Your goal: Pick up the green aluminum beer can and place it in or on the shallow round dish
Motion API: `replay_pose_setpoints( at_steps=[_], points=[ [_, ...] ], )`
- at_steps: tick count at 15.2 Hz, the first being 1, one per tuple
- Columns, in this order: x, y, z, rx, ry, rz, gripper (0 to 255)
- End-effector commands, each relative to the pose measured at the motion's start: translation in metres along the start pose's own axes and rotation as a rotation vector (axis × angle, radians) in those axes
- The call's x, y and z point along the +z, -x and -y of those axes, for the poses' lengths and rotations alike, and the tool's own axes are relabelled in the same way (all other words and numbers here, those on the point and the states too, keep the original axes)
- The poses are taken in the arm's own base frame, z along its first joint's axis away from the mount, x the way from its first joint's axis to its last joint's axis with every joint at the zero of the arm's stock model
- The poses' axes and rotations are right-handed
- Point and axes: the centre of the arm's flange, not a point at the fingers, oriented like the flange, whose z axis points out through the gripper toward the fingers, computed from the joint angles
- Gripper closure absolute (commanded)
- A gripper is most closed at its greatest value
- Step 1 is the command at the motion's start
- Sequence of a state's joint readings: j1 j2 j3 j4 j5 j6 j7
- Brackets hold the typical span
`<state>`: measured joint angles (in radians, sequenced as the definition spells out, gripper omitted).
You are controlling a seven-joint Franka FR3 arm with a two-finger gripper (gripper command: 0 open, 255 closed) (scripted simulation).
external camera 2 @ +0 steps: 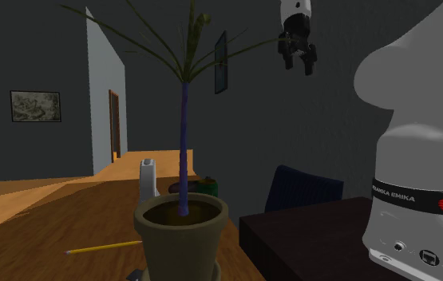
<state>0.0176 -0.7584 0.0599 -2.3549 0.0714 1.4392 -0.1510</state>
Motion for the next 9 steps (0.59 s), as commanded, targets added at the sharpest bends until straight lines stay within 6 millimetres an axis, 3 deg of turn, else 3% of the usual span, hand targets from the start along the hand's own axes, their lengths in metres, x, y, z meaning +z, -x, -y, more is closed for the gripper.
replay_pose_setpoints(
  at_steps=[1, 9],
  points=[
    [0.0, 0.0, 0.0, 0.0, 0.0, 0.0, 0],
    [0.078, -0.053, 0.043, 0.003, 0.013, -0.035, 0]
  ],
)
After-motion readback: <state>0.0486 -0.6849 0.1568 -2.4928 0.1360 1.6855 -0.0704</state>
